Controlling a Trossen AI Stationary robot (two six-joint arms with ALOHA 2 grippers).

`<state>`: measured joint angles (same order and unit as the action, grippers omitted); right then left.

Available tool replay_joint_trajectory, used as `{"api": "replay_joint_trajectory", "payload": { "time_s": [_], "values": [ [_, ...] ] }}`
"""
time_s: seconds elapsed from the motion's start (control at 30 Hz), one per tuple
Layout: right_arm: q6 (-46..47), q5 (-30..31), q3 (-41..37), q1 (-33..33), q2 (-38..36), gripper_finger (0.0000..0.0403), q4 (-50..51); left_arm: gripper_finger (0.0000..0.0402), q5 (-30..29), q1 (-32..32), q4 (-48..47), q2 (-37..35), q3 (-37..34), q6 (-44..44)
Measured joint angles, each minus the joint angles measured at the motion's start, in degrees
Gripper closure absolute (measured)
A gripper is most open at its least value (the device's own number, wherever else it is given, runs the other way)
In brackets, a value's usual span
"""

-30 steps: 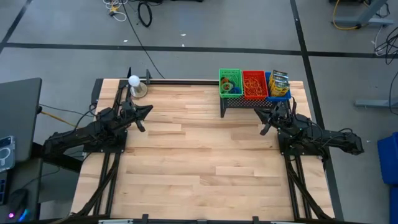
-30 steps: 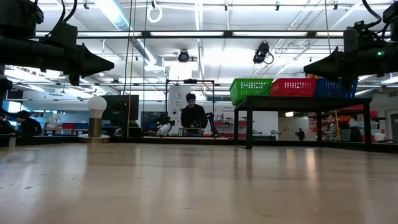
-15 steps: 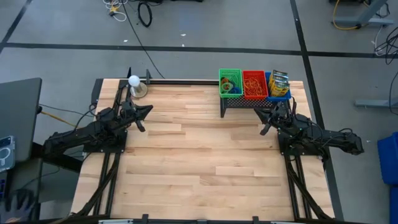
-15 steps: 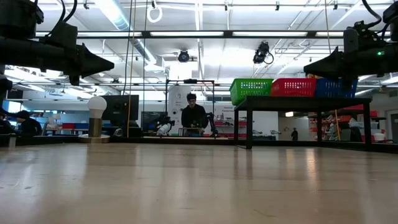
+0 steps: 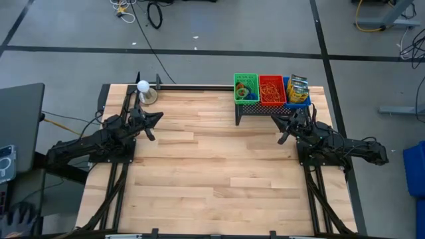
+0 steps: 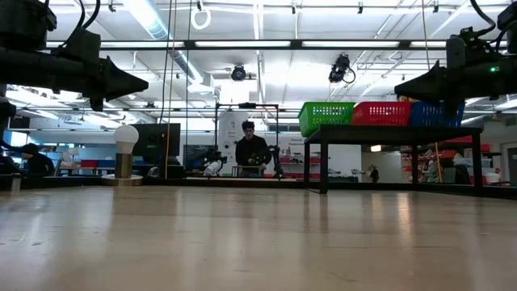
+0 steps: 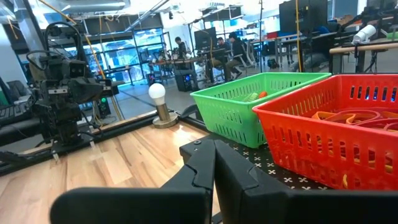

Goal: Pick & Place Office Desk Supplies
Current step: Return to Home Position

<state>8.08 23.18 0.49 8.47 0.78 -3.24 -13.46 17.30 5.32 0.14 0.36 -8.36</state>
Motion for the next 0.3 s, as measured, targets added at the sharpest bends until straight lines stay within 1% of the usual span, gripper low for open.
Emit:
{"api": "replay_joint_trajectory", "payload": {
  "time_s": [0.3],
  "values": [
    [0.0,0.17,0.0,0.0,0.0,0.0391,-0.01,0.0381,0.0,0.0,0.0,0.0,0.0,0.0]
  ]
}}
